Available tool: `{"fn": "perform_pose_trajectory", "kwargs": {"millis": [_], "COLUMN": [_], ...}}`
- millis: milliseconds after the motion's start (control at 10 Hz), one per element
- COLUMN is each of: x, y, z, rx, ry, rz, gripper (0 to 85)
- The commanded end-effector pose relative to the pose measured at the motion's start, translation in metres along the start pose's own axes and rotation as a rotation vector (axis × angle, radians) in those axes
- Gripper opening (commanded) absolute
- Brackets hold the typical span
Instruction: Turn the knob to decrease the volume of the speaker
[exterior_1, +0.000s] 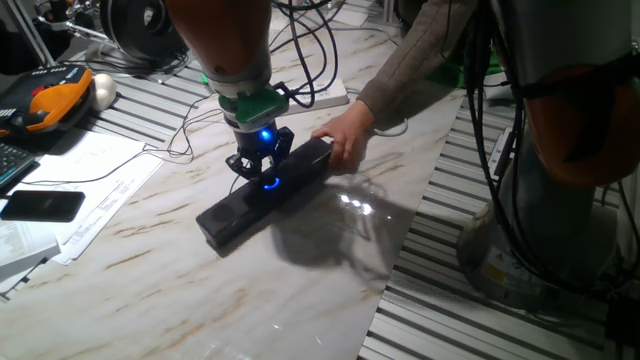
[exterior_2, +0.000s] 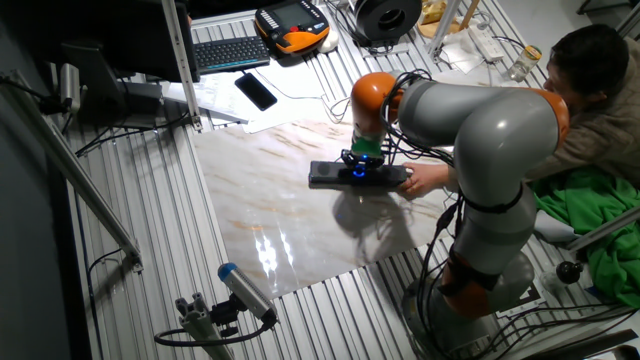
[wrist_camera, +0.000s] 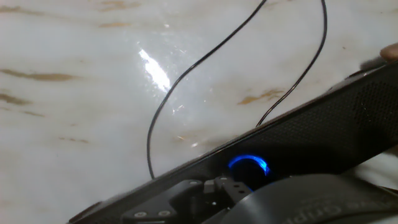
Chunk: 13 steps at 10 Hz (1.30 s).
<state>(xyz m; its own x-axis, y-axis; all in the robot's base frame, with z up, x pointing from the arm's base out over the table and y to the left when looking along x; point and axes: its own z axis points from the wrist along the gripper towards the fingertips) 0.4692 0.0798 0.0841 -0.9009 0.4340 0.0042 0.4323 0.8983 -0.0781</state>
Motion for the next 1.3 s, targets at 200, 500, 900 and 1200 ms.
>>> {"fn": "perform_pose_trajectory", "kwargs": {"millis": [200,500,900,1200], "x": [0.0007,0.0026,0.0066,0.008], "y": [0.0007,0.0033,0.0077,0.0088], "z": [-0.0009,-0.0002,-0.0017,-0.0028], "rx": [0.008,-0.001,0.017,0.025], "ry": [-0.002,0.004,0.019,0.011], "rz": [-0.038,0.005,0.034,-0.106], "gripper": [0.0,0.0,0.0,0.0]}}
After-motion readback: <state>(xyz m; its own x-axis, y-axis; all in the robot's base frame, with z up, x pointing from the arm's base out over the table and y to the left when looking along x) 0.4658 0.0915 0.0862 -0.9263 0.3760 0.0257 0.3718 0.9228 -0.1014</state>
